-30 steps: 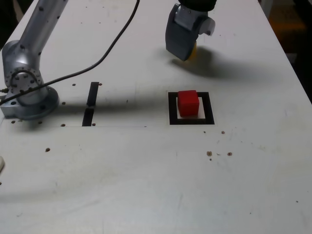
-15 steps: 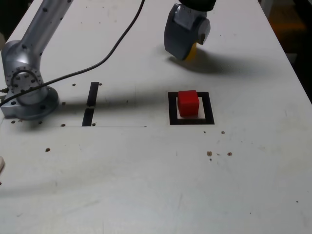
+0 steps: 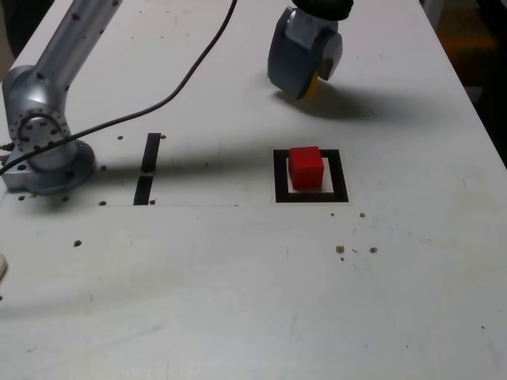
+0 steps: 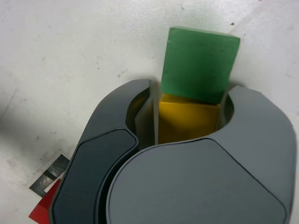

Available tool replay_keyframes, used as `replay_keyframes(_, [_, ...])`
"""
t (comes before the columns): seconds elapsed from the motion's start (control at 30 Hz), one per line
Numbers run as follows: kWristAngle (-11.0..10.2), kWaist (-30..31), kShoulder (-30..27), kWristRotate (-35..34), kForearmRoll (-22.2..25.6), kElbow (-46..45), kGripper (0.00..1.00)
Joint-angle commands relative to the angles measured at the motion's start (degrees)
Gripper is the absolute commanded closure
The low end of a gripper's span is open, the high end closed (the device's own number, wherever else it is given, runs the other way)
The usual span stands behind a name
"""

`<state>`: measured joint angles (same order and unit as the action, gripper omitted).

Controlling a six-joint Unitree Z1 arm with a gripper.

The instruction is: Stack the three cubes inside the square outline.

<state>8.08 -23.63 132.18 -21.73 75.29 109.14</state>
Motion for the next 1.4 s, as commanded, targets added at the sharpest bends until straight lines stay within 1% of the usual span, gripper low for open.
replay_keyframes(0.0, [0.3,-0.1,0.2,1.1,0.8,0.5,0.53])
replay_keyframes(0.03, [0.5,-0.1,0.2,1.8,1.3,0.8,0.54])
replay_keyframes(0.13, [1.3,0.2,-0.1,5.5,4.0,2.6,0.61])
replay_keyframes(0.23, [1.3,0.8,-0.5,8.0,5.3,3.0,0.68])
replay_keyframes(0.33, [0.9,1.6,-1.3,9.1,5.7,2.7,0.72])
replay_keyframes(0.47, [-0.2,2.9,-3.8,10.9,7.5,3.1,0.73])
replay_keyframes(0.57, [-1.2,5.9,-8.3,13.5,14.0,6.7,0.75])
replay_keyframes(0.6, [-2.0,7.7,-10.3,13.9,16.1,7.2,0.75])
replay_keyframes(0.63, [-2.9,9.4,-12.0,14.0,17.2,6.8,0.76])
replay_keyframes(0.67, [-3.9,11.7,-14.1,14.2,17.6,5.2,0.75])
replay_keyframes(0.7, [-4.3,13.1,-15.2,14.2,17.6,3.9,0.75])
replay_keyframes(0.77, [-4.3,15.9,-16.7,14.3,17.3,1.1,0.75])
replay_keyframes(0.87, [-2.9,19.8,-17.7,14.4,16.5,-2.9,0.75])
replay_keyframes(0.93, [-1.8,22.8,-18.4,14.3,15.1,-5.9,0.75])
replay_keyframes(1.0, [-1.3,26.1,-19.3,14.1,12.7,-8.8,0.75])
replay_keyframes(1.03, [-1.4,27.8,-19.8,13.9,11.1,-10.1,0.75])
replay_keyframes(1.1, [-2.5,32.7,-21.1,12.8,5.8,-13.6,0.75])
replay_keyframes(1.17, [-2.9,35.8,-21.5,11.2,1.9,-15.9,0.75])
replay_keyframes(1.27, [-2.6,38.1,-21.5,8.5,-1.0,-18.0,0.75])
replay_keyframes(1.37, [-2.5,38.5,-21.8,7.3,-2.1,-18.5,0.75])
